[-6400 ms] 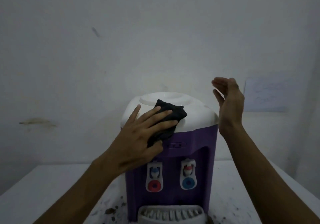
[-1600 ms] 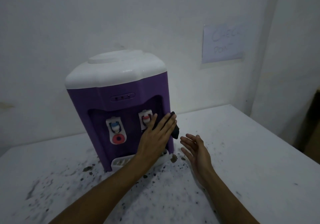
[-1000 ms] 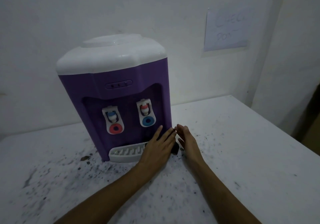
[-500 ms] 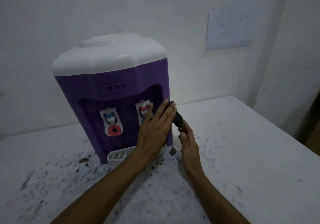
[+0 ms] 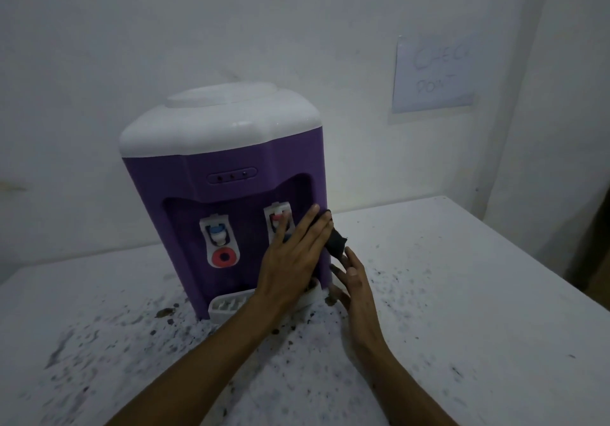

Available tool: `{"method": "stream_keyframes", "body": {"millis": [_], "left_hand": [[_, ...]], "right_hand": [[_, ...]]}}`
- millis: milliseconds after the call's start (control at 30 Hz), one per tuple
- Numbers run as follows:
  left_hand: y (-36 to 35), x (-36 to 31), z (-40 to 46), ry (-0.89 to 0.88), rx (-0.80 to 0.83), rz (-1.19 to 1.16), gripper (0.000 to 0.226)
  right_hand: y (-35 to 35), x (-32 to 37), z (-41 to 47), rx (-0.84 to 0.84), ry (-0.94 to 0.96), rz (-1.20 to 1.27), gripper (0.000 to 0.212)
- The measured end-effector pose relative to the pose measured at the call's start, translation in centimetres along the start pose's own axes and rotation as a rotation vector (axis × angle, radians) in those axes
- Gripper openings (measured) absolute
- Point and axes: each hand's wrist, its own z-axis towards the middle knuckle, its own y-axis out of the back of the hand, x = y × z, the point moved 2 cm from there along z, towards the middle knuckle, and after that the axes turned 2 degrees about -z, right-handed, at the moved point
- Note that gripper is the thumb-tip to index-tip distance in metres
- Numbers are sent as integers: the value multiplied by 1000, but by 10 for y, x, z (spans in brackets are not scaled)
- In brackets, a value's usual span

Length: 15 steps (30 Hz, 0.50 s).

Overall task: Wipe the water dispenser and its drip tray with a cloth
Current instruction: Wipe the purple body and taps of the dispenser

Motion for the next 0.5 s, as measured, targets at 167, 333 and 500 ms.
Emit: {"method": "stream_keyframes", "body": {"millis": [167, 333, 500], "left_hand": [[28, 28, 28, 116, -120, -4, 62], [50, 49, 32, 152, -163, 5, 73], [58, 61, 17, 188, -289, -67, 44]], "right_hand": [[-2, 1, -13, 39, 42, -33, 42], [-26, 25, -16, 44, 188, -149, 43], [-51, 80, -15, 43, 413, -210, 42]]}}
